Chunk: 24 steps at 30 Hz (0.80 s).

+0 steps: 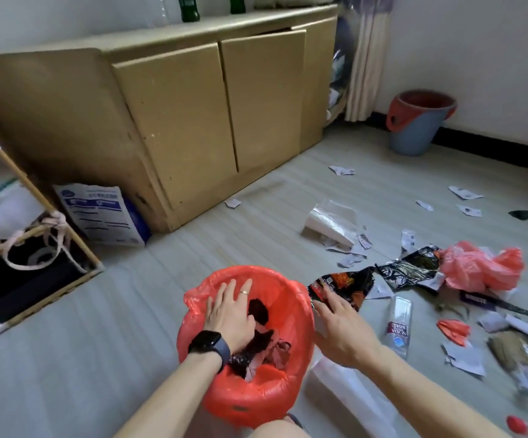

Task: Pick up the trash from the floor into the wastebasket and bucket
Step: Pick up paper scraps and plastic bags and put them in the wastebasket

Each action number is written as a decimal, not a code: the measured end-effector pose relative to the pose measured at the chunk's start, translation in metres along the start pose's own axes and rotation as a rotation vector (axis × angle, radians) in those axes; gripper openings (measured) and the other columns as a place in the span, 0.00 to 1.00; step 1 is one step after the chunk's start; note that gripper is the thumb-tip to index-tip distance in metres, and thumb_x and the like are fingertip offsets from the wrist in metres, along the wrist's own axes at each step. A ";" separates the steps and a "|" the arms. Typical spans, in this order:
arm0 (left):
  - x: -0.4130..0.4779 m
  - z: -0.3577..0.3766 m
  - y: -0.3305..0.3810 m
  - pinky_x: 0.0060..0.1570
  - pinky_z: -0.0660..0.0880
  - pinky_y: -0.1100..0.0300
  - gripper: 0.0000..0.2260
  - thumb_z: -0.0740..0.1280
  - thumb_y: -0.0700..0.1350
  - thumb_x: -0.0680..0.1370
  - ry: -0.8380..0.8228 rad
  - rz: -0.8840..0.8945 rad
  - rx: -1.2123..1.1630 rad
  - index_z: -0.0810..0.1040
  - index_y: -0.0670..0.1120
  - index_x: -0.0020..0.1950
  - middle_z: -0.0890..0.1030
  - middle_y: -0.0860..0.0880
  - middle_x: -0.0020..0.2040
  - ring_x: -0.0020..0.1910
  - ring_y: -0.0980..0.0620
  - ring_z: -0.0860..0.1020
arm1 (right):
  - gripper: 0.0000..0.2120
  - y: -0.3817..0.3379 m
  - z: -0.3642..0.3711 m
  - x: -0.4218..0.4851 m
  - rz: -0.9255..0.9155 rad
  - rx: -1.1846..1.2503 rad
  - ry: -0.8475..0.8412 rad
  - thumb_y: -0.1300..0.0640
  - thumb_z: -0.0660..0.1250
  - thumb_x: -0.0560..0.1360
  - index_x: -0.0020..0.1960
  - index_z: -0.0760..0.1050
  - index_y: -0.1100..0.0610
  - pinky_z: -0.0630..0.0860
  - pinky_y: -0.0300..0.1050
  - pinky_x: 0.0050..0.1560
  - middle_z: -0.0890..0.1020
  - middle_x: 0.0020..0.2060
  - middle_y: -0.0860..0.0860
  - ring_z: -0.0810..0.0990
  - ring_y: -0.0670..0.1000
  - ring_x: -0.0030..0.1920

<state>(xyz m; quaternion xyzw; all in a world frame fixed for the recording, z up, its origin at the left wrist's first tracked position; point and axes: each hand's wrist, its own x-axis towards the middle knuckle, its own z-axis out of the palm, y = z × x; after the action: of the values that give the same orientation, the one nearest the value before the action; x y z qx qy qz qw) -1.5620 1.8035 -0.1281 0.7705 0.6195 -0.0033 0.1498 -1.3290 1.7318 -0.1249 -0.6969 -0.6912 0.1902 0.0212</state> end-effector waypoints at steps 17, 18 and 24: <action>0.042 0.038 0.318 0.72 0.61 0.47 0.32 0.64 0.51 0.77 -0.159 0.755 0.320 0.56 0.56 0.79 0.63 0.48 0.76 0.74 0.45 0.62 | 0.19 0.277 -0.082 -0.152 0.643 0.284 0.432 0.51 0.67 0.76 0.65 0.75 0.56 0.69 0.48 0.66 0.77 0.64 0.55 0.74 0.56 0.65; 0.045 0.062 0.332 0.71 0.62 0.47 0.31 0.64 0.50 0.77 -0.202 0.766 0.333 0.56 0.56 0.78 0.63 0.47 0.76 0.74 0.45 0.63 | 0.19 0.294 -0.059 -0.156 0.678 0.308 0.393 0.52 0.67 0.75 0.65 0.75 0.56 0.69 0.48 0.66 0.77 0.63 0.56 0.74 0.56 0.65; 0.074 0.178 0.376 0.73 0.61 0.47 0.32 0.64 0.49 0.77 -0.434 0.772 0.384 0.55 0.53 0.80 0.58 0.44 0.78 0.76 0.43 0.60 | 0.26 0.343 0.053 -0.140 0.730 0.435 0.152 0.48 0.64 0.77 0.73 0.67 0.56 0.64 0.48 0.71 0.71 0.70 0.54 0.69 0.56 0.70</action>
<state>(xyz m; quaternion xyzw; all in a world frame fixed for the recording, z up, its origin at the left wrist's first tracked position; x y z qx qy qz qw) -1.1531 1.7616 -0.2270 0.9395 0.2309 -0.2223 0.1210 -1.0128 1.5688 -0.2411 -0.8870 -0.3398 0.2744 0.1497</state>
